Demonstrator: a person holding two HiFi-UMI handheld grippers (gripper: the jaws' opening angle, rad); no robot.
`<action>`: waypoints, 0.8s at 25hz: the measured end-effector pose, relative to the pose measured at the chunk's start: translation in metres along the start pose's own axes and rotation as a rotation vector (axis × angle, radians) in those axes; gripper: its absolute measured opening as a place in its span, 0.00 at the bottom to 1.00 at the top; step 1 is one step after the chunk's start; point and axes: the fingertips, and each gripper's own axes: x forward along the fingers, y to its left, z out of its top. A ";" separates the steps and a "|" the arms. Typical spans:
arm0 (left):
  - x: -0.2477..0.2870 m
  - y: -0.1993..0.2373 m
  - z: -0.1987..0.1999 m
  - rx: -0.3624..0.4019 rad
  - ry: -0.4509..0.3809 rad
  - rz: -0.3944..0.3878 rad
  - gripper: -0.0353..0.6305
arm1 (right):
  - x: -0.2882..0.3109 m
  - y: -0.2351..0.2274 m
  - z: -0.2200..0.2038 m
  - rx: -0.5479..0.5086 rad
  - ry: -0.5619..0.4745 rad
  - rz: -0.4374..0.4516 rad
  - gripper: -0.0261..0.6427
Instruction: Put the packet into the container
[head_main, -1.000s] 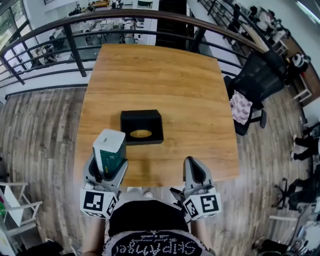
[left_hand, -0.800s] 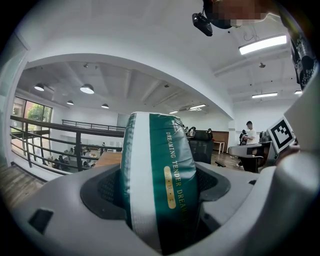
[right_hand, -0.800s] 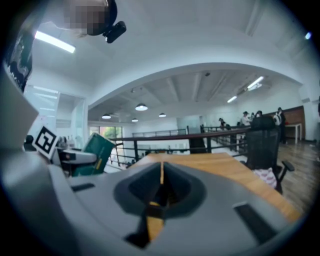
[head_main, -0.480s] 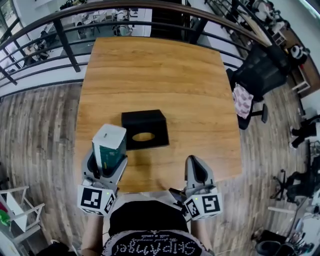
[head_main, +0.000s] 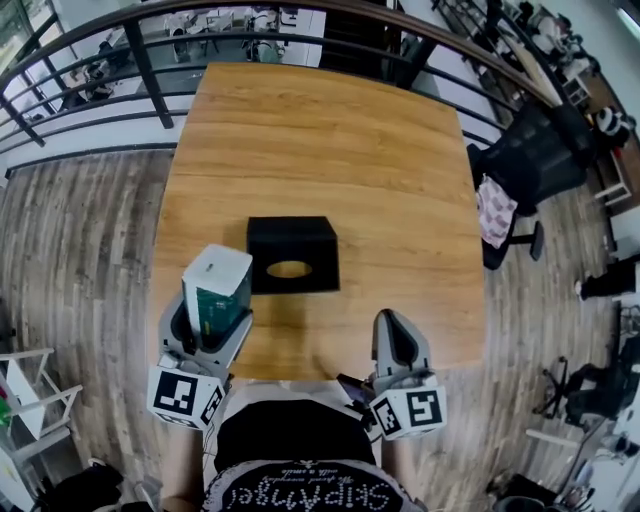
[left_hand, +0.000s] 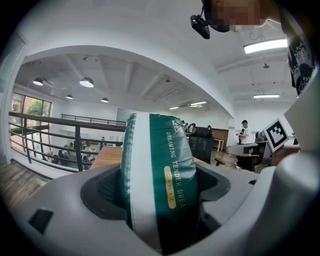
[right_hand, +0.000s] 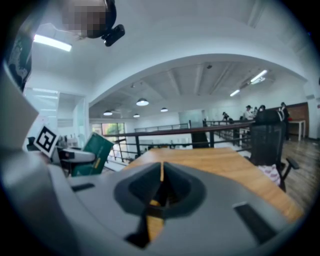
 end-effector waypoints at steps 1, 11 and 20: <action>0.000 0.000 0.001 -0.001 -0.004 0.009 0.65 | 0.000 -0.003 0.001 -0.001 0.001 0.004 0.10; -0.002 -0.002 0.008 -0.022 -0.030 0.049 0.65 | 0.008 -0.017 0.004 -0.003 0.006 0.042 0.10; 0.010 0.002 0.031 0.051 0.001 -0.021 0.65 | 0.004 -0.025 0.000 0.009 0.009 0.033 0.10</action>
